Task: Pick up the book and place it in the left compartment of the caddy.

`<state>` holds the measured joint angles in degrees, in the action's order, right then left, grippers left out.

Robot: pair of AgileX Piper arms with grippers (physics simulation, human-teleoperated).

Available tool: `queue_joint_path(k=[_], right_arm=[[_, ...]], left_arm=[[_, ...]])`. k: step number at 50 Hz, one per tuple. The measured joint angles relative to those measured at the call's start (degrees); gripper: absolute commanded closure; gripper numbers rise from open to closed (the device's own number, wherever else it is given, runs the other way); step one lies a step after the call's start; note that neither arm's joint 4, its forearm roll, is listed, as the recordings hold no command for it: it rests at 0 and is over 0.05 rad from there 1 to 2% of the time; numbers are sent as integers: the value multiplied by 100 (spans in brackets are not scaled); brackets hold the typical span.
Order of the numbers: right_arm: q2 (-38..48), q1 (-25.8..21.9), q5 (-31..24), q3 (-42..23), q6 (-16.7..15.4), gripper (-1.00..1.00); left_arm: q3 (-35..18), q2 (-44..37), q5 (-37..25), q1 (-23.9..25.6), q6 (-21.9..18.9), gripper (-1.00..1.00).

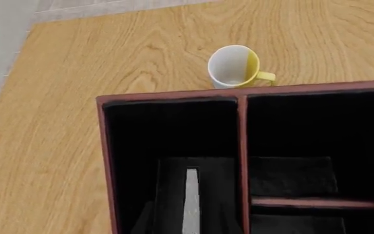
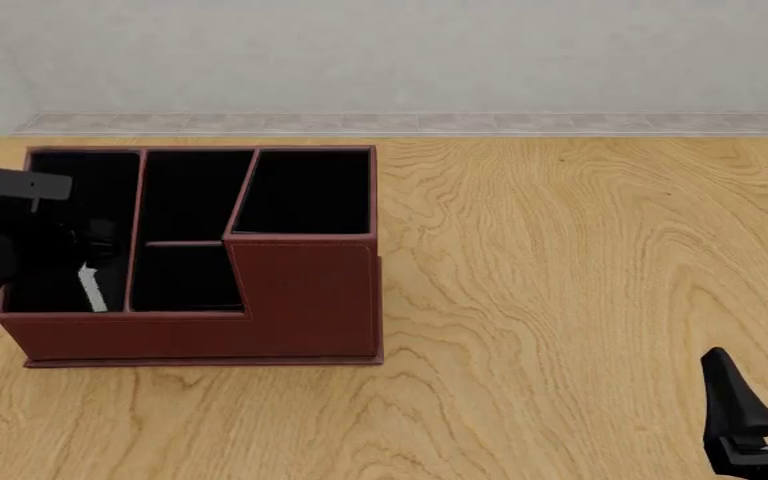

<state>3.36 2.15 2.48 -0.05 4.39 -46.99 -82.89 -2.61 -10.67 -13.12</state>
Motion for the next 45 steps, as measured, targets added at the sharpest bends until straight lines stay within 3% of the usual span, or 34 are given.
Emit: queue_joint_path(k=[45], right_arm=[[-122,16,-93,-5,-6,-100]], left_arm=[[-44,190,-88,18,-70,-100]])
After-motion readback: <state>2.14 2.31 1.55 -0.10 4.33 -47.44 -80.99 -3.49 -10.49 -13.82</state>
